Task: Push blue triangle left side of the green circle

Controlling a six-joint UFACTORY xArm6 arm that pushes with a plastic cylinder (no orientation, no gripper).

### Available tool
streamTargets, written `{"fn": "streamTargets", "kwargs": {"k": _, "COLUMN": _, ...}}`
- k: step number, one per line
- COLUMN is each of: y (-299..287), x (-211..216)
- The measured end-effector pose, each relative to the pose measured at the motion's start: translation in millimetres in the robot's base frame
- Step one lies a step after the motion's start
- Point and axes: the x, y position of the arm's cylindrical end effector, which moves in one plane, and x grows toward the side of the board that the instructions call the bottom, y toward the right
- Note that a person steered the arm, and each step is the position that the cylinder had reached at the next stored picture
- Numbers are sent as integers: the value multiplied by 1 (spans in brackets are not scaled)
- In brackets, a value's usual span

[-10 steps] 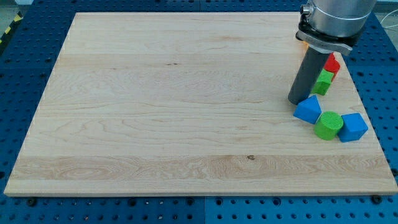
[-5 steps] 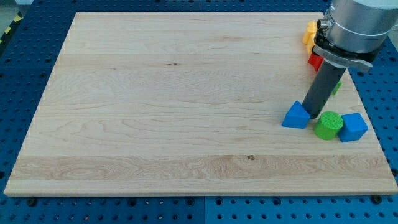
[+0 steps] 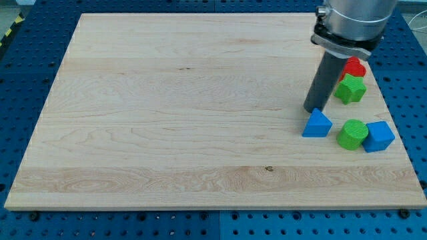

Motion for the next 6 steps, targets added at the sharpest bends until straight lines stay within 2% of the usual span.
{"fn": "streamTargets", "kwargs": {"k": 1, "y": -24, "x": 0}}
{"fn": "streamTargets", "kwargs": {"k": 4, "y": 18, "x": 4}}
{"fn": "streamTargets", "kwargs": {"k": 6, "y": 0, "x": 4}}
